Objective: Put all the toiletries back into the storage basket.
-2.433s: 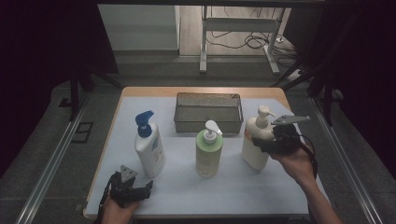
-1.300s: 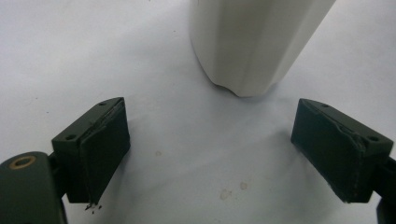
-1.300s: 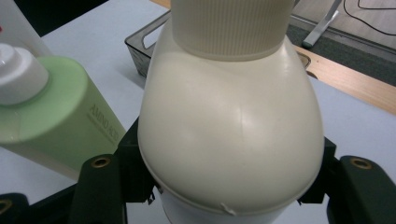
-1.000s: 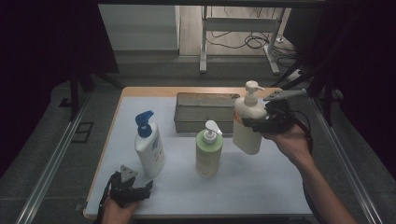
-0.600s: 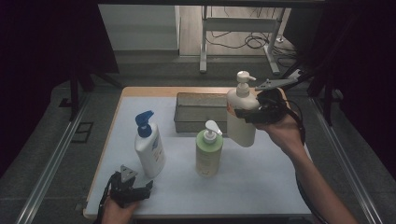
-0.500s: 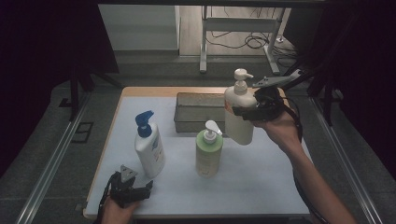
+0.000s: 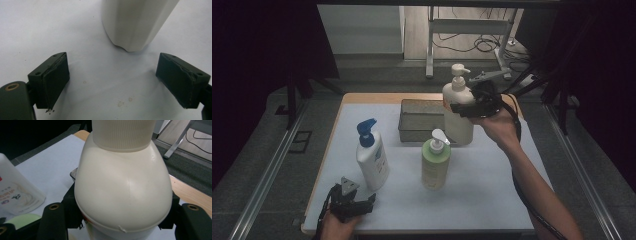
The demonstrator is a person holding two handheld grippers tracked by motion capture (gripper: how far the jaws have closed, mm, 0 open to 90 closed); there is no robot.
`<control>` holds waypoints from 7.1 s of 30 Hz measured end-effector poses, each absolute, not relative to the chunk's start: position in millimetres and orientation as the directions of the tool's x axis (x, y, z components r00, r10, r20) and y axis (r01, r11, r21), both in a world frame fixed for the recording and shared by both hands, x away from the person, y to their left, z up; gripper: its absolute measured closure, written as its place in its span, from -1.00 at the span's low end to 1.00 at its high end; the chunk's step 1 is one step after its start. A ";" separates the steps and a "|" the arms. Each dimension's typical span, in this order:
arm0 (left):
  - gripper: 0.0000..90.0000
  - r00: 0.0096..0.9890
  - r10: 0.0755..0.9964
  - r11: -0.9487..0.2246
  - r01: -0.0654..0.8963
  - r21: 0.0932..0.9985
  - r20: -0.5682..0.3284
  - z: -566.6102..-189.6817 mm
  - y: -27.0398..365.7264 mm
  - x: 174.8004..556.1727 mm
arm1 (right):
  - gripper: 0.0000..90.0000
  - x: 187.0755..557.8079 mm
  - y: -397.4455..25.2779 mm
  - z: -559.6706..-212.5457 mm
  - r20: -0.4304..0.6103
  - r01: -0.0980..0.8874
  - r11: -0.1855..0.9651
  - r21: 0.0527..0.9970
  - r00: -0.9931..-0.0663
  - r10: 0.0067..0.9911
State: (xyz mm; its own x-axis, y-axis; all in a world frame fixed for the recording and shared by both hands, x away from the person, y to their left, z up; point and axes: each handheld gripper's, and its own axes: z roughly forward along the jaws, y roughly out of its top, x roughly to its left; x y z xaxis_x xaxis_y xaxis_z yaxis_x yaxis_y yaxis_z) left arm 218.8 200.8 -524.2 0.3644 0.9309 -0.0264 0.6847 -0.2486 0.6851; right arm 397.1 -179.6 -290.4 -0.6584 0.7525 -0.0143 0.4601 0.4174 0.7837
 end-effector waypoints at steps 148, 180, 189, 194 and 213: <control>-0.75 0.370 0.929 -0.254 0.682 0.686 -0.023 -524.5 200.9 218.2 | -0.40 463.7 -107.3 -404.5 -0.012 0.423 0.461 0.780 -0.726 0.687; -0.75 0.369 0.929 -0.254 0.682 0.686 -0.023 -524.5 200.7 218.2 | 0.13 446.2 -163.3 -408.0 0.073 0.504 0.399 0.766 -0.685 0.725; -0.75 0.369 0.929 -0.254 0.683 0.685 -0.023 -524.5 200.8 218.2 | 0.57 462.4 -160.9 -419.4 0.077 0.537 0.388 0.749 -0.652 0.754; -0.75 0.369 0.929 -0.254 0.682 0.685 -0.023 -524.5 200.9 218.2 | 0.83 469.3 -155.4 -425.8 0.068 0.549 0.392 0.739 -0.639 0.766; -0.75 0.369 0.929 -0.253 0.682 0.686 -0.024 -524.5 200.9 218.2 | 1.00 487.2 -135.9 -449.0 0.101 0.611 0.402 0.682 -0.622 0.776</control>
